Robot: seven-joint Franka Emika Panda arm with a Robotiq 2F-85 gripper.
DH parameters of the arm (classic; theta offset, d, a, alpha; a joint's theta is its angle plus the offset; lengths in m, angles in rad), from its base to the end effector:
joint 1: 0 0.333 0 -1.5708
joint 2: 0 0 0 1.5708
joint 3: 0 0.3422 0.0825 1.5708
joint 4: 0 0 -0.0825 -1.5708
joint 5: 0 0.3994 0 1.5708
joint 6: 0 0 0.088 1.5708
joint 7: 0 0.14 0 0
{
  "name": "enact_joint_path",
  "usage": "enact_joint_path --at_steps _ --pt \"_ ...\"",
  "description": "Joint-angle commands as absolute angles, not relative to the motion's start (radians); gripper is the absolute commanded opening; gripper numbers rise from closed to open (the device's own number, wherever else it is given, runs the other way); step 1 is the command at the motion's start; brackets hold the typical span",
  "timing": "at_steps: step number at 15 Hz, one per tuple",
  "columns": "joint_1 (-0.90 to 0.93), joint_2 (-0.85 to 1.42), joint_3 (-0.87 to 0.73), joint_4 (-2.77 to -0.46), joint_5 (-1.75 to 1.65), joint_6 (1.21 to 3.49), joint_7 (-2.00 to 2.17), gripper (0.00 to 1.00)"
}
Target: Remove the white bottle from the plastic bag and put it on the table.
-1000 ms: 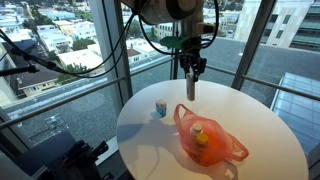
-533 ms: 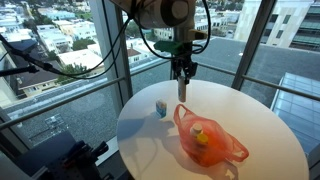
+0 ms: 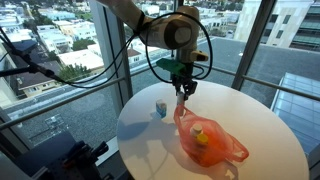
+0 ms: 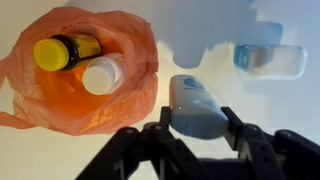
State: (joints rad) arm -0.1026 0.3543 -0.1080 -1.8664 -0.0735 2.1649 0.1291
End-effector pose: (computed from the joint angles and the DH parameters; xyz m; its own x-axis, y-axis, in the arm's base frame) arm 0.6297 -0.1363 0.3062 0.9563 -0.2890 -0.0438 -0.2835 -0.9535 0.1023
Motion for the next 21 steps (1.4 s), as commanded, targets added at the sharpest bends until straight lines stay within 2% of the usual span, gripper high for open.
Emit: enact_joint_path --at_steps 1,19,20,21 --pt "-0.12 0.396 -0.112 -1.871 -0.039 2.2 0.11 0.28" --pt "-0.082 0.475 -0.117 -1.877 -0.061 2.275 0.137 0.28" --pt "-0.082 0.471 -0.118 -1.879 -0.061 2.276 0.136 0.49" --pt "-0.084 0.464 -0.118 -1.881 -0.06 2.276 0.134 0.78"
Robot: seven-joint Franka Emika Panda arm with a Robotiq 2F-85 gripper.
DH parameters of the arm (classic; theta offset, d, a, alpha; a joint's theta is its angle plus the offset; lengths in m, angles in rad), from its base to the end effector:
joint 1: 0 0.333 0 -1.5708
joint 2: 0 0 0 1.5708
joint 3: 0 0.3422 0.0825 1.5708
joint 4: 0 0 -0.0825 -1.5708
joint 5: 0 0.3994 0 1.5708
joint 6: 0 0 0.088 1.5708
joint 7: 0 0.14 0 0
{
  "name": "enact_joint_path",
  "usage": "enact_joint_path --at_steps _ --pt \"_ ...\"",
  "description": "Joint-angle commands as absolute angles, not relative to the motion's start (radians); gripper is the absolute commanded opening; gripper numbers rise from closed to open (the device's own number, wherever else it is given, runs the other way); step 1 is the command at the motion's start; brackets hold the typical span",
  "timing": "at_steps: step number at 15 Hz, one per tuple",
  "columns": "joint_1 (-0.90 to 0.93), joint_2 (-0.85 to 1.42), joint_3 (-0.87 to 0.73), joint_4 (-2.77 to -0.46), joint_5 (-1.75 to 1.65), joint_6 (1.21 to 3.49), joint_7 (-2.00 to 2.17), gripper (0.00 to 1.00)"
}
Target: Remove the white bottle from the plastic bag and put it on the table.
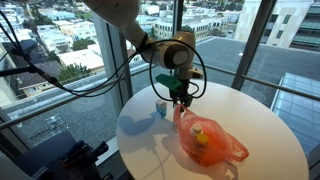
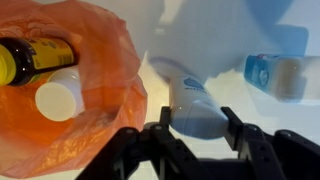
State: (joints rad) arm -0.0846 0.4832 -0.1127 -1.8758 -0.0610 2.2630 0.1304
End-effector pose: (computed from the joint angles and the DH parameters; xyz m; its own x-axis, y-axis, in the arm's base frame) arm 0.6341 -0.1272 0.2269 0.9576 -0.2760 -0.0828 -0.2668 -0.9578 0.1069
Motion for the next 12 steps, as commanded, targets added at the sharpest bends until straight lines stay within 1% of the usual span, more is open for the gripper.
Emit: enact_joint_path --at_steps 1,4,8,12 --pt "-0.084 0.457 -0.119 -1.882 -0.059 2.274 0.131 0.79" --pt "-0.081 0.415 -0.129 -1.88 -0.072 2.249 0.138 0.99" --pt "-0.074 0.348 -0.149 -1.873 -0.105 2.2 0.155 1.0" --pt "-0.078 0.276 -0.145 -1.868 -0.134 2.081 0.138 1.0"
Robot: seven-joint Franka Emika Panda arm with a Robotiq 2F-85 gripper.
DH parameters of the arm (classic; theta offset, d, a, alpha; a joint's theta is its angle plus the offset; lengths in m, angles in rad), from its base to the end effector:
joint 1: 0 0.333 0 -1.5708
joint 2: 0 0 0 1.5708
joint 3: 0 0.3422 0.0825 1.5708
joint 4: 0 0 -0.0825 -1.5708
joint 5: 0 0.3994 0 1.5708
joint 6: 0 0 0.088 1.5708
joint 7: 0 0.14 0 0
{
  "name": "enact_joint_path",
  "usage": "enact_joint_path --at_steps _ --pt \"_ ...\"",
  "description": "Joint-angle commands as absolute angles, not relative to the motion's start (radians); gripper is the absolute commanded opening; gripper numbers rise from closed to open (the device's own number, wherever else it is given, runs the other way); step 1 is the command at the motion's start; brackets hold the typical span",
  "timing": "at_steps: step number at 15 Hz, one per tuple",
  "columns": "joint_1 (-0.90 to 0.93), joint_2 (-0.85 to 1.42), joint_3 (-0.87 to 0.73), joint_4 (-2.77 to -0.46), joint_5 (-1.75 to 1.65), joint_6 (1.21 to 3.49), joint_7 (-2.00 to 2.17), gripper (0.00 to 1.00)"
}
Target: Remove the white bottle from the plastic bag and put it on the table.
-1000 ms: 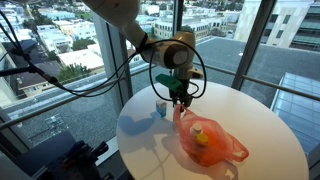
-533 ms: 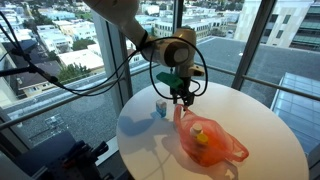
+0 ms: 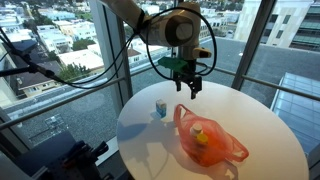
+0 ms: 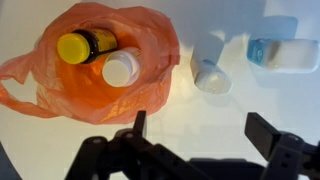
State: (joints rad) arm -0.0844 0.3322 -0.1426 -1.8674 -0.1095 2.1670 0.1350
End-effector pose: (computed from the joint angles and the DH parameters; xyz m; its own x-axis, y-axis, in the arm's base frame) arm 0.6276 -0.1479 0.3213 0.9572 -0.2890 -0.0166 -0.2841 -0.9488 0.1380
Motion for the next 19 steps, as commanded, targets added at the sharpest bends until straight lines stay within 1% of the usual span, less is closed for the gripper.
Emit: enact_joint_path --at_steps 1,10,12,13,19 --pt "-0.084 0.258 -0.138 -1.871 -0.123 2.055 0.118 1.0" --pt "-0.106 0.086 -0.122 -1.889 -0.078 1.75 -0.098 1.0" --pt "-0.108 0.072 -0.124 -1.884 -0.083 1.718 -0.126 1.0" --pt "-0.103 0.104 -0.122 -1.869 -0.09 1.743 -0.083 1.0" --pt "-0.105 0.087 -0.122 -1.877 -0.09 1.726 -0.101 1.0"
